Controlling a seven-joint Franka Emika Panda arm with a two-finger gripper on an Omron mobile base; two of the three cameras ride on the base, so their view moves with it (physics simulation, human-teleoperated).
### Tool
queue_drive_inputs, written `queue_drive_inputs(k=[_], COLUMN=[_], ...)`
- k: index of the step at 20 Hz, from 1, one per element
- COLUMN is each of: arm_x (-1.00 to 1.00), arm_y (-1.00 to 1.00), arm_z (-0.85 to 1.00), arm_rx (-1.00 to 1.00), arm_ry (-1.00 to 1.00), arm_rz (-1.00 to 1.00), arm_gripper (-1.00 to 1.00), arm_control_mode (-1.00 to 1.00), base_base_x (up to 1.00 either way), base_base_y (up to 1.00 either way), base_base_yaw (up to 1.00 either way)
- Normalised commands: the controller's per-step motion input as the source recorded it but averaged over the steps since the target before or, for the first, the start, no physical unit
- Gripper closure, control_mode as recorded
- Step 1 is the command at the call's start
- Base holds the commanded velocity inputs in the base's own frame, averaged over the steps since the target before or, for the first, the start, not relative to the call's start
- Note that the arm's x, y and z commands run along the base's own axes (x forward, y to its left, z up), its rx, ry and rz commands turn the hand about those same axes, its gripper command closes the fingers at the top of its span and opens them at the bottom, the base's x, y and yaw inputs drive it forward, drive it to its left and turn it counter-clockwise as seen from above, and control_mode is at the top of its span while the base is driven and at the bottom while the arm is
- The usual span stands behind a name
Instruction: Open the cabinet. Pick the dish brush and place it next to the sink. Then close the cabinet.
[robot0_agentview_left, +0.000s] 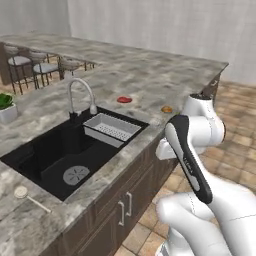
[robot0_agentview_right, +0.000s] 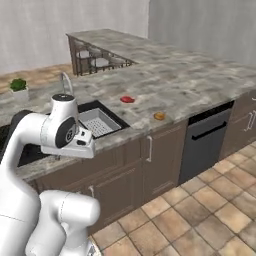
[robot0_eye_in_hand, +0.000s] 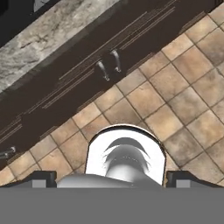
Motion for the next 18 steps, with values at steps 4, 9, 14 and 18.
queue_drive_inputs(k=[4, 9, 14, 18], arm_x=[0.00, 0.00, 0.00, 0.00], arm_y=[0.00, 0.00, 0.00, 0.00], arm_z=[0.00, 0.00, 0.00, 0.00], arm_rx=[0.00, 0.00, 0.00, 0.00], arm_ry=[0.00, 0.00, 0.00, 0.00], arm_rz=[0.00, 0.00, 0.00, 0.00], arm_gripper=[-1.00, -1.00, -1.00, -1.00], arm_control_mode=[1.00, 1.00, 1.00, 1.00], base_base_x=[-0.17, -0.35, -0.27, 0.00], base_base_y=[-1.00, -1.00, -0.81, -0.42], base_base_yaw=[-0.76, -0.73, -0.82, -0.99])
